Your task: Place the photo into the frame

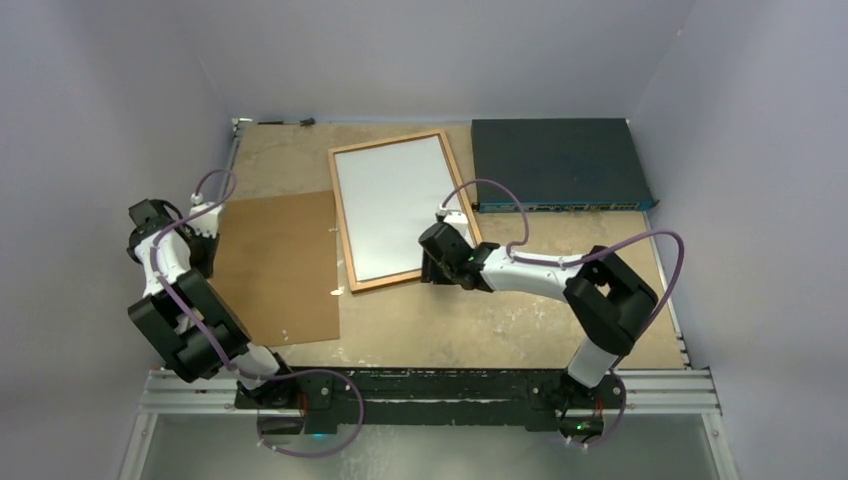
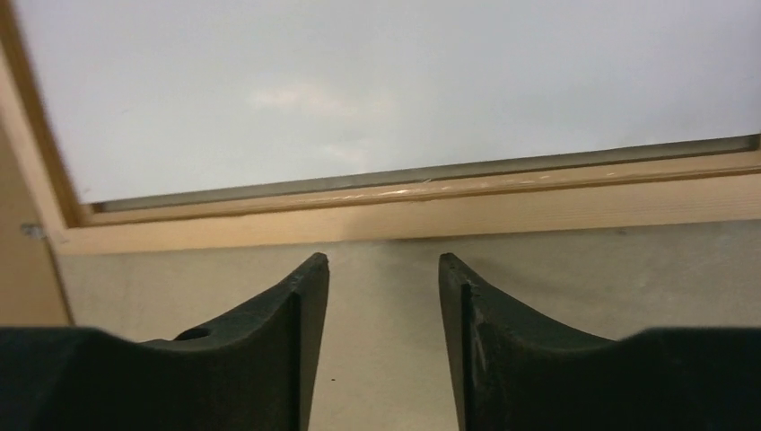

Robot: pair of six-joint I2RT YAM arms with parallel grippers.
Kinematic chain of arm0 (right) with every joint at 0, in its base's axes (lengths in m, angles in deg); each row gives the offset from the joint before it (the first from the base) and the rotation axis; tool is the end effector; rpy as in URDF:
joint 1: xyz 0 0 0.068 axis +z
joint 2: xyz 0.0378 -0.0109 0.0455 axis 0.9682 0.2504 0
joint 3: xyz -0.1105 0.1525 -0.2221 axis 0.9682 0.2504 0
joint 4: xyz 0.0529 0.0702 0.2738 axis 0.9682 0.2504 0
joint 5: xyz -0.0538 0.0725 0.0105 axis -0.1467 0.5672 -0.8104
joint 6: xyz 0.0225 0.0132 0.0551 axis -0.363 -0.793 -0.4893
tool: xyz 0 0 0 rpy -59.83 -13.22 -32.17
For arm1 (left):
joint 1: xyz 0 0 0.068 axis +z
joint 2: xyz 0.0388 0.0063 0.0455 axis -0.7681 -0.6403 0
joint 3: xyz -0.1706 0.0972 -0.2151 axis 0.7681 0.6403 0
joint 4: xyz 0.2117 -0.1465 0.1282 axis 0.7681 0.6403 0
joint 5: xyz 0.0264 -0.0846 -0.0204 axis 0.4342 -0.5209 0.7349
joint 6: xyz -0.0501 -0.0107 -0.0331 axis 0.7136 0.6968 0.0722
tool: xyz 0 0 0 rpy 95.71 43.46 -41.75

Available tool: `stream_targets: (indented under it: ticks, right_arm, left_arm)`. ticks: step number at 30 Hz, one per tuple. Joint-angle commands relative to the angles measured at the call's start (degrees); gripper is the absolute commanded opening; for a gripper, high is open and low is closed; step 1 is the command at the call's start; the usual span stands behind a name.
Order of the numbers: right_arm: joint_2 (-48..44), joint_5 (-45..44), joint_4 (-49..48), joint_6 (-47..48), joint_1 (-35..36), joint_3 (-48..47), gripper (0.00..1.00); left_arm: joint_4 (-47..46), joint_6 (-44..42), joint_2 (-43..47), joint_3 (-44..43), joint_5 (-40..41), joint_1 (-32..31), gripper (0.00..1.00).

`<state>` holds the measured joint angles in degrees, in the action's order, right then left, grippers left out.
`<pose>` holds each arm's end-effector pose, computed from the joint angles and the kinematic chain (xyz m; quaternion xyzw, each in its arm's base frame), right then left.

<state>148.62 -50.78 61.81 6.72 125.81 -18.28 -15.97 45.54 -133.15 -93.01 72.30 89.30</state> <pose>0.2512 0.2812 0.1716 0.0227 0.9242 0.1707 0.3409 0.2446 0.1871 0.2237 0.0566 0.9733 0.0572 0.2152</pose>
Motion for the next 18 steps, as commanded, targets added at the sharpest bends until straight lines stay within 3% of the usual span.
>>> stream_targets:
  ticks: [1, 6, 12, 18]
  right_arm:
    - [-2.85, 0.45, -2.37, 0.22, 7.01, -4.09, 0.56]
    - [2.51, 2.61, -3.47, -0.22, 13.92, -14.18, 0.71]
    - [17.35, 3.30, -0.62, 1.73, 17.09, -34.90, 0.75]
    - [29.26, 2.74, 2.94, 2.36, 18.09, -47.82, 0.79]
  left_arm:
    - [-6.57, -2.62, -1.71, 0.70, 3.10, 3.07, 0.18]
    - [-14.47, -3.07, -3.51, 3.36, 7.12, 4.00, 0.16]
    - [-21.56, -3.89, -6.31, 6.69, 9.79, 4.36, 0.12]
    - [-23.08, -2.20, -7.38, 7.53, 8.60, 4.71, 0.11]
